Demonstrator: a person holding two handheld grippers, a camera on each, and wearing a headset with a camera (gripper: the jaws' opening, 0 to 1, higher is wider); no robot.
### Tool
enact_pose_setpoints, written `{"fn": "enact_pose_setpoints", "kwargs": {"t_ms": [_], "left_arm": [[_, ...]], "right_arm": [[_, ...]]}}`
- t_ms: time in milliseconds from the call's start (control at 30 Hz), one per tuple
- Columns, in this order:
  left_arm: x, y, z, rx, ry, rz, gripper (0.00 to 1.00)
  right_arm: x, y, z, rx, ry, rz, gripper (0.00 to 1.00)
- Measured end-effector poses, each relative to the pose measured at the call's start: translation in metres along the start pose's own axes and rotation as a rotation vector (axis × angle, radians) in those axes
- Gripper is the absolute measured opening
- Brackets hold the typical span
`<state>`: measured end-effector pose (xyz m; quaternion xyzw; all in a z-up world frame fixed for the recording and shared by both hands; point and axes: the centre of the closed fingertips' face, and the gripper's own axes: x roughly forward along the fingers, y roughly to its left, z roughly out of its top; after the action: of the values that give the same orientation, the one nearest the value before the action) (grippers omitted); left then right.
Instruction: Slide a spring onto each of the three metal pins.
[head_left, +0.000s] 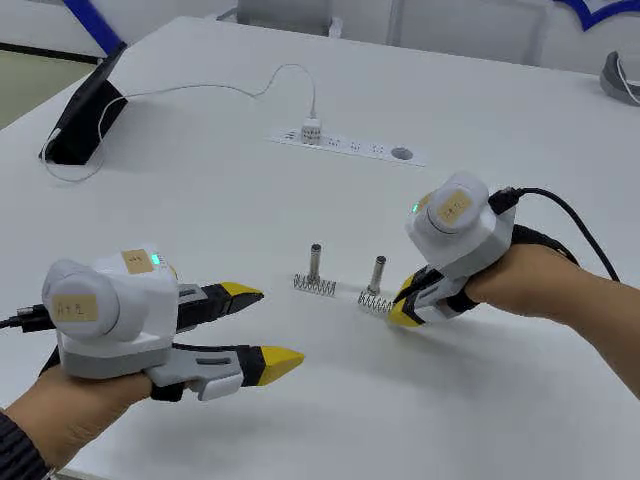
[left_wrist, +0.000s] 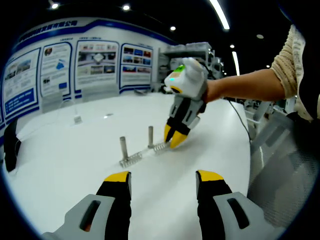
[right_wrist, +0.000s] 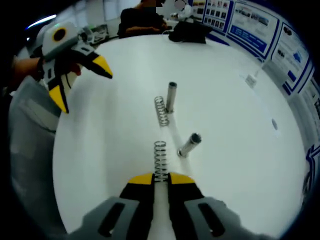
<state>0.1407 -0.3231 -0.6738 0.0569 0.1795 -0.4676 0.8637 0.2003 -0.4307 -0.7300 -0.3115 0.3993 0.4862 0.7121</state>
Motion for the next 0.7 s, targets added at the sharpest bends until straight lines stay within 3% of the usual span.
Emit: {"fn": "enact_pose_setpoints", "kwargs": {"t_ms": [700], "left_arm": [[0.02,-0.022,0.002,0.052,0.03,-0.097,0.49]], "right_arm": [[-0.028,0.049,0.001,-0.06,-0.026,0.042,0.12]]}}
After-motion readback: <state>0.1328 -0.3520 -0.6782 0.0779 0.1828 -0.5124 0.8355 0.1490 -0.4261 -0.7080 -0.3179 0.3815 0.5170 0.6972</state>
